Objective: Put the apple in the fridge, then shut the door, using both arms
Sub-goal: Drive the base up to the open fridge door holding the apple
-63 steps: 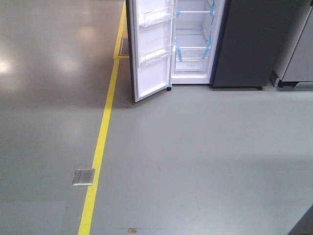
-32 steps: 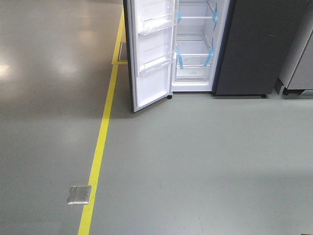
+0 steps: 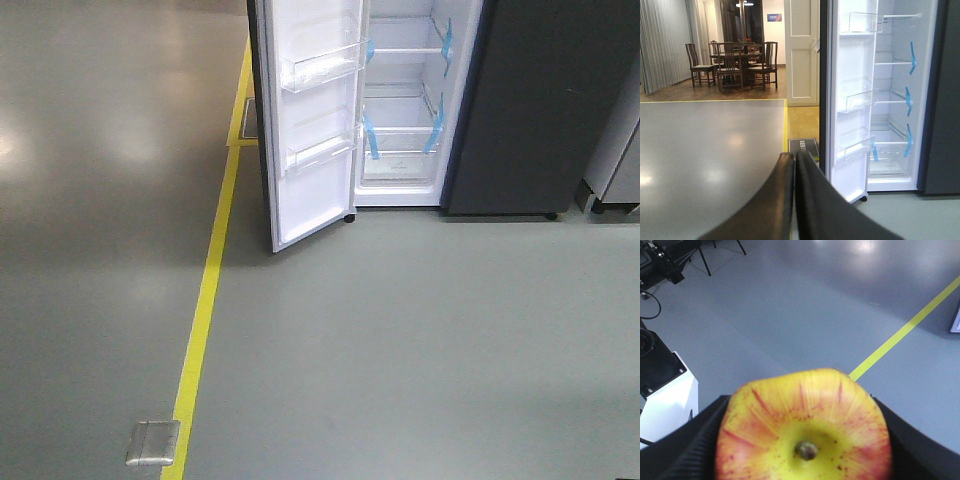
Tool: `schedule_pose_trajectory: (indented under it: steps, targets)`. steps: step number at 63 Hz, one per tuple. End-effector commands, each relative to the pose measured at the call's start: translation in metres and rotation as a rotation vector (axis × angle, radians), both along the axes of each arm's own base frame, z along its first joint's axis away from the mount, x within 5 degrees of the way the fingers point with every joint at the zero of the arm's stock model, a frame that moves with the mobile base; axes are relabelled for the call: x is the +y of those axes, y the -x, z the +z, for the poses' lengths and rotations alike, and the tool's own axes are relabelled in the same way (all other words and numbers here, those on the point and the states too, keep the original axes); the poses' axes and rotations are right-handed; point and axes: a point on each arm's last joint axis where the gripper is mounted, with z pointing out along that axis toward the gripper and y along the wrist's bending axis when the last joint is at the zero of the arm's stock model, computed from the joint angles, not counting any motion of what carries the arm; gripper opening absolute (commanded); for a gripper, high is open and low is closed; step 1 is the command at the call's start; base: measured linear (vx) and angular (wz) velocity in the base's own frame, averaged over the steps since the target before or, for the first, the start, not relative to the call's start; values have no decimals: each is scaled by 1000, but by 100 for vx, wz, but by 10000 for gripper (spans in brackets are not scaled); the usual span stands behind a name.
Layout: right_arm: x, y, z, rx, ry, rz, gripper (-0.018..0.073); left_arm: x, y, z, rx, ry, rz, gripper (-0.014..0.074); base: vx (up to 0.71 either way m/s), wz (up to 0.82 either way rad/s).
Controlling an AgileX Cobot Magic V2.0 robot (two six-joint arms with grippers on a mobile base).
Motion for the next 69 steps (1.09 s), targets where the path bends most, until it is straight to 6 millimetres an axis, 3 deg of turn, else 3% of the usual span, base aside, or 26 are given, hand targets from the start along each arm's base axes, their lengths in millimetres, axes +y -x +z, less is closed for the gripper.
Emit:
schedule_pose_trajectory:
  steps: [1,69]
  targets:
    - [2,-2,13,-45,-68,-12,398,-1,1,0,-66,13,-10,-6,24,1]
    - [2,-2,13,-45,-68,-12,398,-1,1,0,-66,13,-10,-6,20,2]
